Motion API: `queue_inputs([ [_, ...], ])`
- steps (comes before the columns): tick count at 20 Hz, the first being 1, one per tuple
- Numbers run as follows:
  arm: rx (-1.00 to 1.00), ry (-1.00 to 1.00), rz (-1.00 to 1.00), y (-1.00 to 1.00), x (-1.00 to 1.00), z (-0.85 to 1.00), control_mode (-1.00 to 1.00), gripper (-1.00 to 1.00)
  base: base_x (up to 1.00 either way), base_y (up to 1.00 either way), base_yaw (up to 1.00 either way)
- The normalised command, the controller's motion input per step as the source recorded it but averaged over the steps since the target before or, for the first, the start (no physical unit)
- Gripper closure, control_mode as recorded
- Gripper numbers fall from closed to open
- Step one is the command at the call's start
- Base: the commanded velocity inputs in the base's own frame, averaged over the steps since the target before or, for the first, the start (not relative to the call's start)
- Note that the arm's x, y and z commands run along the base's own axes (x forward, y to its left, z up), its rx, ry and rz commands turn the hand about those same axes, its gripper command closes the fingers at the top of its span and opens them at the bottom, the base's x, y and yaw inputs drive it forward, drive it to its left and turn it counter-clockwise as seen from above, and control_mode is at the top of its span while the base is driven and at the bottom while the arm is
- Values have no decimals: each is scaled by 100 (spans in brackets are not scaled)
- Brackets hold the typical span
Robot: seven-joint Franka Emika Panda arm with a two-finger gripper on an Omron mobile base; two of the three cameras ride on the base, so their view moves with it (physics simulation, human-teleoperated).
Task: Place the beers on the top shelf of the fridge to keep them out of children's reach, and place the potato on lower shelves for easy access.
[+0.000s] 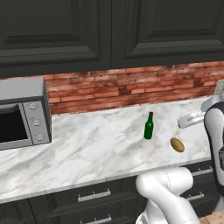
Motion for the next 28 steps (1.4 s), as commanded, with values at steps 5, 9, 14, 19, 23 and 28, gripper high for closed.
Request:
queue_inputs([
  [5, 10, -12, 28, -25, 47, -27, -100, -100, 0, 0, 0],
  [9, 7, -5, 16, -12, 46, -27, -100, -100, 0, 0, 0],
  [14, 2, -1, 18, 0, 47, -32, -100, -100, 0, 0, 0],
  [19, 4, -5, 19, 0, 41, -21, -100, -100, 0, 0, 0],
  [23, 7, -10, 16, 0, 29, -16, -100, -100, 0, 0, 0],
  [28, 7, -9, 9, 0, 21, -6, -100, -100, 0, 0, 0],
])
